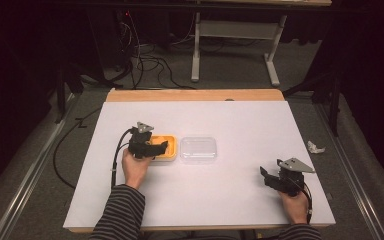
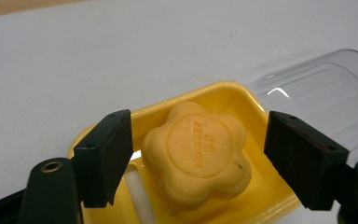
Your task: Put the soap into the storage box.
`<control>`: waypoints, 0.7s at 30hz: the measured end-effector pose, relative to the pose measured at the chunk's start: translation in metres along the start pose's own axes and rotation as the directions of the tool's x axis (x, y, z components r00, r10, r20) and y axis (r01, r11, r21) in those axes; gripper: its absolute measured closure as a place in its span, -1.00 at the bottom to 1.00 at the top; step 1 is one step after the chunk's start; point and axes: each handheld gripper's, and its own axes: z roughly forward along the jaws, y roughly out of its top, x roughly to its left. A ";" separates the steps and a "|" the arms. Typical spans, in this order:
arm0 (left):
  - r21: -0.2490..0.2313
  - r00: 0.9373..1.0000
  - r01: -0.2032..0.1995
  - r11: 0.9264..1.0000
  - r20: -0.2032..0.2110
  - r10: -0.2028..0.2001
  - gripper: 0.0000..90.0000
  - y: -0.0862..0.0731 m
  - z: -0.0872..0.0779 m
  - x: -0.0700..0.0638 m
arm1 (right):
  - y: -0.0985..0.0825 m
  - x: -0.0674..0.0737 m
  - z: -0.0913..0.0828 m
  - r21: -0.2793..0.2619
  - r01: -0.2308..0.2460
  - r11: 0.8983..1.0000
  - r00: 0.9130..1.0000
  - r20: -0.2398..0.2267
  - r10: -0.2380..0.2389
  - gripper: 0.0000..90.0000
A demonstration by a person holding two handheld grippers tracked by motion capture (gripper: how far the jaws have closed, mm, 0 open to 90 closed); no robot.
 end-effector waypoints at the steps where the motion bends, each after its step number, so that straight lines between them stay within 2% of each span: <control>1: -0.006 1.000 -0.003 1.000 0.001 0.003 -0.46 0.000 -0.002 0.000 | 0.000 0.000 0.000 0.000 -0.002 1.000 1.000 0.000 0.002 -0.35; 5: -0.028 1.000 -0.009 1.000 0.007 0.009 -0.46 0.001 -0.011 -0.002 | 0.000 0.000 0.000 -0.005 -0.004 1.000 1.000 -0.001 0.004 -0.35; 16: -0.064 0.999 -0.039 0.997 0.021 0.040 -0.46 0.001 -0.027 -0.009 | 0.000 -0.001 0.000 -0.008 -0.009 1.000 1.000 -0.005 0.009 -0.35; 21: -0.073 0.999 -0.041 0.996 0.031 0.043 -0.46 0.000 -0.031 -0.013 | 0.000 -0.001 -0.001 -0.006 -0.012 1.000 1.000 -0.005 0.012 -0.35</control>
